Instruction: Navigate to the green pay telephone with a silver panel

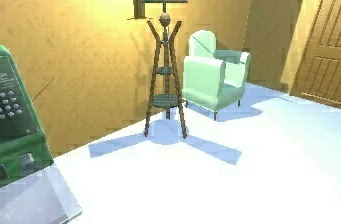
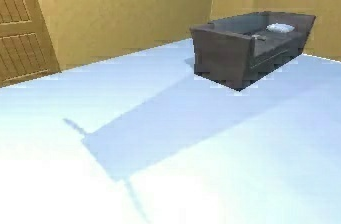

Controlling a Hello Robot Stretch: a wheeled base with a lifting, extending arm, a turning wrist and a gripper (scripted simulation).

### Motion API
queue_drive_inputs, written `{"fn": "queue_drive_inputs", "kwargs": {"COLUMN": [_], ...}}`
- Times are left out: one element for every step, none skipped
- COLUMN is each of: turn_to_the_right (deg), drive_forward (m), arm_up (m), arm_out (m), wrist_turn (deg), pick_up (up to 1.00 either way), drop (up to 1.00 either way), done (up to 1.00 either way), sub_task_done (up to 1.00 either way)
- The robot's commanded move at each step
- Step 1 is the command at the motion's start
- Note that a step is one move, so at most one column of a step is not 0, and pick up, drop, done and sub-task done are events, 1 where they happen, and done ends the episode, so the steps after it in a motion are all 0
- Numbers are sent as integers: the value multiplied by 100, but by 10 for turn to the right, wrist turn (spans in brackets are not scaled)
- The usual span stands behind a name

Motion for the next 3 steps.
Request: {"fn": "queue_drive_inputs", "kwargs": {"turn_to_the_right": [0,-450,0], "drive_forward": [15,0,0], "arm_up": [0,0,0], "arm_out": [0,0,0], "wrist_turn": [0,0,0], "pick_up": [0,0,0], "drop": [0,0,0], "done": [0,0,100], "sub_task_done": [0,0,0]}}
